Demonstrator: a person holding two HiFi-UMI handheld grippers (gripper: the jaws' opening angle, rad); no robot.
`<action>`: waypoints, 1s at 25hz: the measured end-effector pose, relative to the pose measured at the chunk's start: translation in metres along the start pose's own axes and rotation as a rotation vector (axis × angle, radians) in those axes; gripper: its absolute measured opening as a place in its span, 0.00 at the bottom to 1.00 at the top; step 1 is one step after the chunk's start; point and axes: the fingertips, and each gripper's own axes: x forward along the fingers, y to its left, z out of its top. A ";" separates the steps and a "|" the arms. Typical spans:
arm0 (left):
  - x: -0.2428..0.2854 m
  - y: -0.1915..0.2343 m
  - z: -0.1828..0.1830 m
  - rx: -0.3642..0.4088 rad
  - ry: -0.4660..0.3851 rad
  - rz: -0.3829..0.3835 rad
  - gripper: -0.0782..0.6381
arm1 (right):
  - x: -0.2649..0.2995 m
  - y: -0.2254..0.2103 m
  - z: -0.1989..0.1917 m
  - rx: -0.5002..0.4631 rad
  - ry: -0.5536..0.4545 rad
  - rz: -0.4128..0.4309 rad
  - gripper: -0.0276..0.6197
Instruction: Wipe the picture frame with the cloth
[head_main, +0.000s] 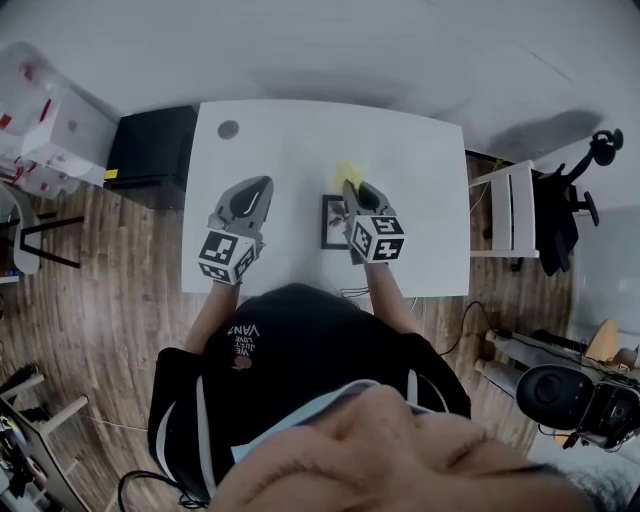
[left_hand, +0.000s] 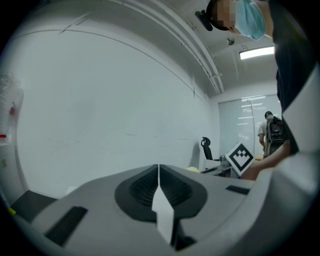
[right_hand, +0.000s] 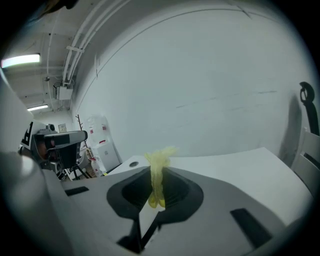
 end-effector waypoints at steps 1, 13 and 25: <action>-0.001 0.001 -0.001 -0.002 0.002 0.005 0.14 | 0.002 0.000 -0.005 0.000 0.013 0.001 0.10; -0.009 0.007 -0.014 -0.021 0.026 0.045 0.14 | 0.019 0.003 -0.058 0.014 0.156 0.030 0.10; -0.010 0.006 -0.013 -0.024 0.017 0.042 0.14 | 0.027 0.011 -0.093 -0.033 0.269 0.052 0.10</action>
